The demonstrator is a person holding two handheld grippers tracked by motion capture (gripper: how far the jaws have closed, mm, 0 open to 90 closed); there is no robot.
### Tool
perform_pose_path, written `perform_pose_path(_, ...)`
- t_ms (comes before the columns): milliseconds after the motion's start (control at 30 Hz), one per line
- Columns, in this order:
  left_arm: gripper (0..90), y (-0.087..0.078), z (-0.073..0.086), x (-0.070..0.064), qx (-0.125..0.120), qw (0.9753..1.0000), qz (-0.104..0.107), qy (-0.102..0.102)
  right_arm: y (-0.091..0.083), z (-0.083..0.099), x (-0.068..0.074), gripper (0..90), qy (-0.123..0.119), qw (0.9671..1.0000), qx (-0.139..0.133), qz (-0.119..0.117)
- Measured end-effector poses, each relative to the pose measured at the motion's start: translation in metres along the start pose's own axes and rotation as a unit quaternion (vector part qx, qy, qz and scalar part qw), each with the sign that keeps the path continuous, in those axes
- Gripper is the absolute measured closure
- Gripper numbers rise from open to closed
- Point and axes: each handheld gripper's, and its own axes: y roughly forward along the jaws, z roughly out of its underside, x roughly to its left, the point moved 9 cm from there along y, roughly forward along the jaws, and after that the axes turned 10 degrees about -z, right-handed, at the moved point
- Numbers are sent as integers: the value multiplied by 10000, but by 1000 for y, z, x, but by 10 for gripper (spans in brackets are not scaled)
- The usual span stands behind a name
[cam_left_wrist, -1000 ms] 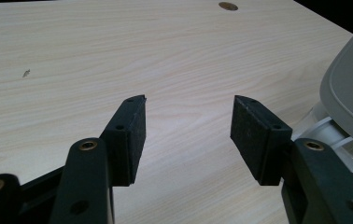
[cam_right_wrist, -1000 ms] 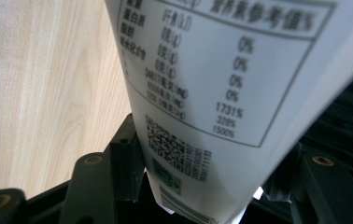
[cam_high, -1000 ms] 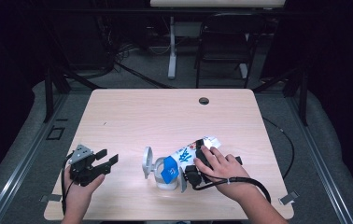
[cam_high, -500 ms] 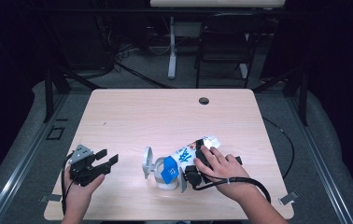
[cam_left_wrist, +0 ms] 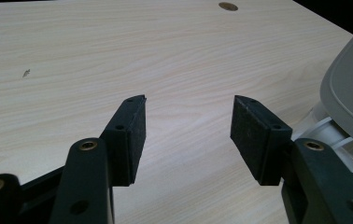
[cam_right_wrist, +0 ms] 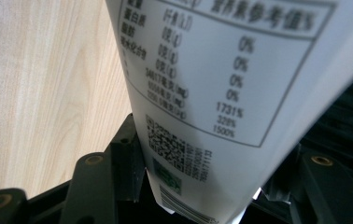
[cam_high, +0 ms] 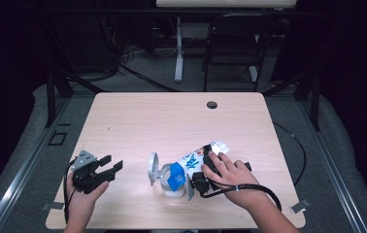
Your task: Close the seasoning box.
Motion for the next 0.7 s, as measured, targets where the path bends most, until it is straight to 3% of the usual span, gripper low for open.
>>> perform_pose_path(700,458,0,0,0,11,10000,-6,5,-1,0,-1,446,-76,10000,34,32)
